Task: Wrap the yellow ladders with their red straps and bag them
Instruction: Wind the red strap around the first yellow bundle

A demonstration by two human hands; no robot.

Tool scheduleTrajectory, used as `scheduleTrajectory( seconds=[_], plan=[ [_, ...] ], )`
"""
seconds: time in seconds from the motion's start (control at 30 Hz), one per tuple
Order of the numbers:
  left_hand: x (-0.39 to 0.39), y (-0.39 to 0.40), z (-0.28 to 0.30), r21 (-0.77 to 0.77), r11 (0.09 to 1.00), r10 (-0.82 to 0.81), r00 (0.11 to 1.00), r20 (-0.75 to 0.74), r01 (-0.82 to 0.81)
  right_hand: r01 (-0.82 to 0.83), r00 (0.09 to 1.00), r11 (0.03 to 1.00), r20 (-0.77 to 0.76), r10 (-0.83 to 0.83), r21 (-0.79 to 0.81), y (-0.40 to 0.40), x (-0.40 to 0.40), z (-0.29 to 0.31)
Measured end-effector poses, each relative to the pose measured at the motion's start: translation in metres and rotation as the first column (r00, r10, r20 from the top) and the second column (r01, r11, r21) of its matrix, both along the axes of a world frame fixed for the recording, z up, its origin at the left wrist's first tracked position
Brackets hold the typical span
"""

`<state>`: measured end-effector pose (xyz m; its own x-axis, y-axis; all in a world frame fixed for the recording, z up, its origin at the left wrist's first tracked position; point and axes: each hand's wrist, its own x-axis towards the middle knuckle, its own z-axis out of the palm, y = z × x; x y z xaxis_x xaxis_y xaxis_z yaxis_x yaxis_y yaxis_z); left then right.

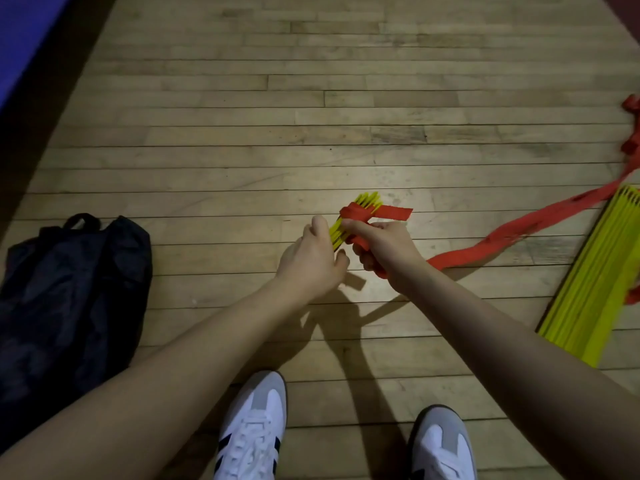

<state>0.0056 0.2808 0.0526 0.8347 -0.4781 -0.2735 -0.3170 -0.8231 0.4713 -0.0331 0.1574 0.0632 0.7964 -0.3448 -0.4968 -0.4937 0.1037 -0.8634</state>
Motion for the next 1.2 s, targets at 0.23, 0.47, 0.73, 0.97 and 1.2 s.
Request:
scheduleTrajectory(
  seconds=[0.23,0.47,0.73,0.97,1.2],
  plan=[
    [0.018,0.011,0.002,0.016,0.997,-0.072,0.946,-0.315,0.081,-0.183,0.983,0.983,0.031,0.183,0.01,-0.015,-0.006,-0.006],
    [0.019,0.025,-0.011,-0.17,0.985,-0.026,0.986,-0.165,-0.003,-0.243,0.969,0.965,0.071,0.237,0.095,-0.016,-0.015,-0.02],
    [0.012,0.011,-0.012,-0.016,0.998,0.061,0.997,-0.047,-0.061,-0.393,0.92,0.919,-0.012,0.392,-0.024,-0.011,-0.019,-0.026],
    [0.005,-0.006,-0.009,0.144,0.988,-0.079,0.992,0.099,0.064,-0.165,0.985,0.986,0.05,0.166,-0.014,-0.014,-0.013,-0.015],
    [0.008,0.009,-0.008,0.084,0.98,-0.191,0.971,0.147,0.18,-0.157,0.987,0.987,0.038,0.156,0.035,-0.017,-0.011,-0.012]
  ],
)
